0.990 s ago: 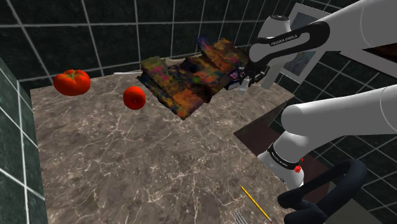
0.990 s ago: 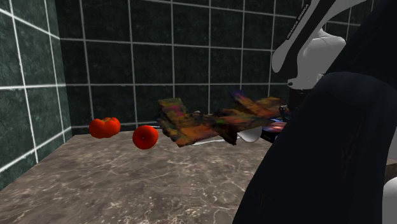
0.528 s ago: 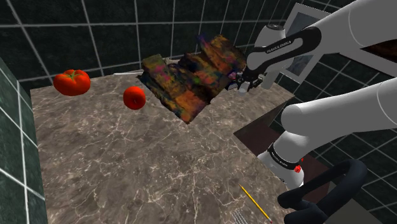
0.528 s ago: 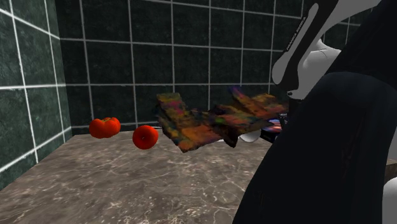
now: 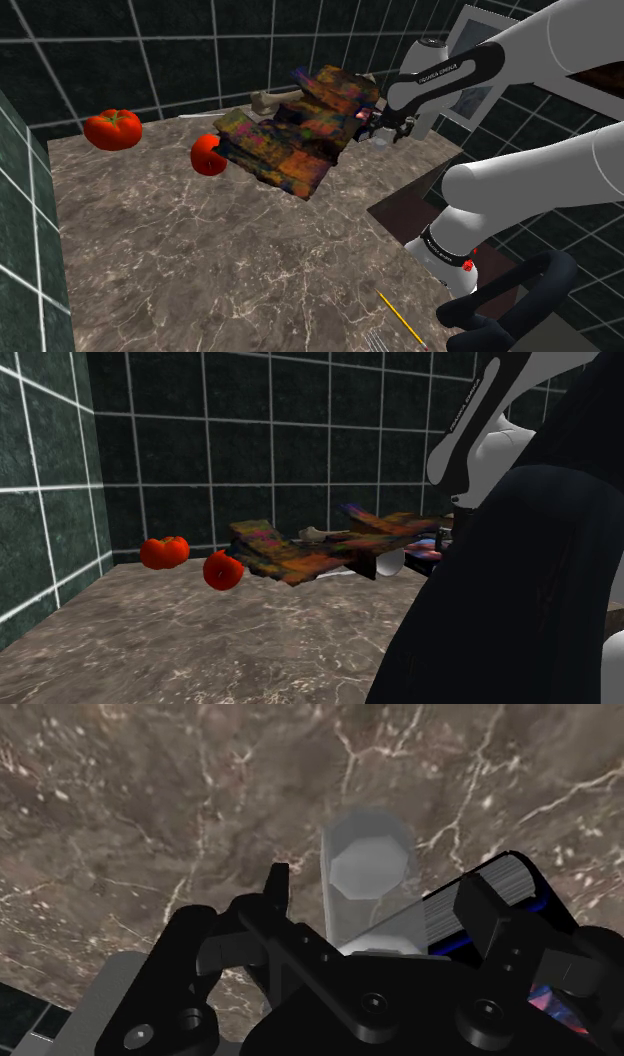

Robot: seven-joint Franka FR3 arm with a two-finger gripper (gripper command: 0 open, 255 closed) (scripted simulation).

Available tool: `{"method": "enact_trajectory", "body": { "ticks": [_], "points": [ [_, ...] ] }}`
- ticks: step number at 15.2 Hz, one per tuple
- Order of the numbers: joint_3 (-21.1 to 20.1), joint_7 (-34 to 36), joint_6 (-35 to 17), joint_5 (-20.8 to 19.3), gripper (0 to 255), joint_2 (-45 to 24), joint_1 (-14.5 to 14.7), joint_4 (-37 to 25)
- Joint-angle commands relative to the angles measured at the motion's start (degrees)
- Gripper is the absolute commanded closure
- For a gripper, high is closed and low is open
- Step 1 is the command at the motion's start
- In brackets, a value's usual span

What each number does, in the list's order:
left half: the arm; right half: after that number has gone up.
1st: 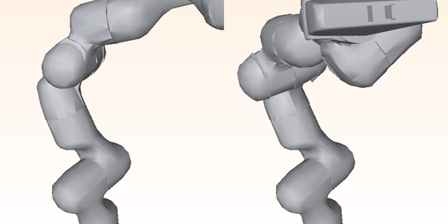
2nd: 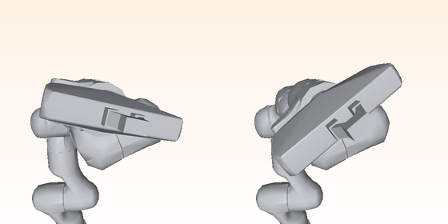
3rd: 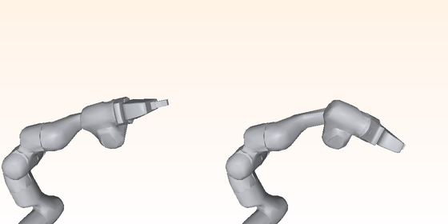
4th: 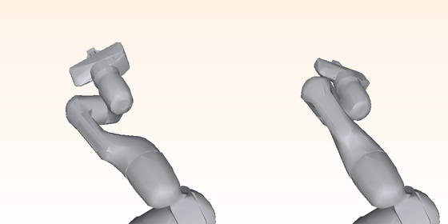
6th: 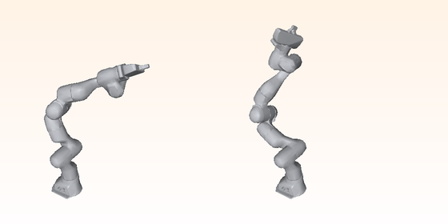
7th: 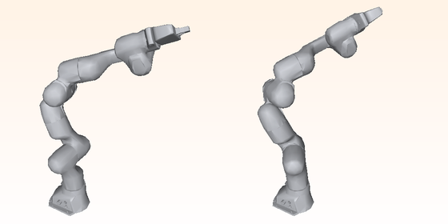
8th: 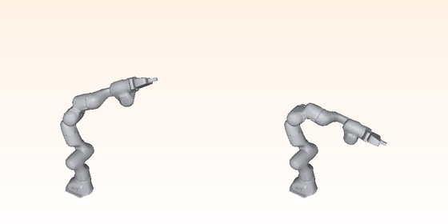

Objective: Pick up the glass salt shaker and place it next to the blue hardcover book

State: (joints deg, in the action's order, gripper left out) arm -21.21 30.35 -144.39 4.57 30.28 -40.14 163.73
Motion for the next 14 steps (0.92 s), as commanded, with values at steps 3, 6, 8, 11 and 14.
{"method": "enact_trajectory", "body": {
  "ticks": [3, 6, 8, 11, 14],
  "points": [
    [0.0, 0.0, -0.1, 0.0, 0, -0.2, 0.0, 0.4],
    [1.5, -0.9, 8.2, 1.0, 0, 6.1, 1.7, -1.7],
    [1.8, -1.0, 10.4, 1.1, 0, 7.5, 2.0, -2.4],
    [1.8, -1.0, 10.4, 1.1, 0, 7.5, 2.0, -2.4],
    [1.8, -1.0, 10.4, 1.1, 0, 7.5, 2.0, -2.4]
  ]
}}
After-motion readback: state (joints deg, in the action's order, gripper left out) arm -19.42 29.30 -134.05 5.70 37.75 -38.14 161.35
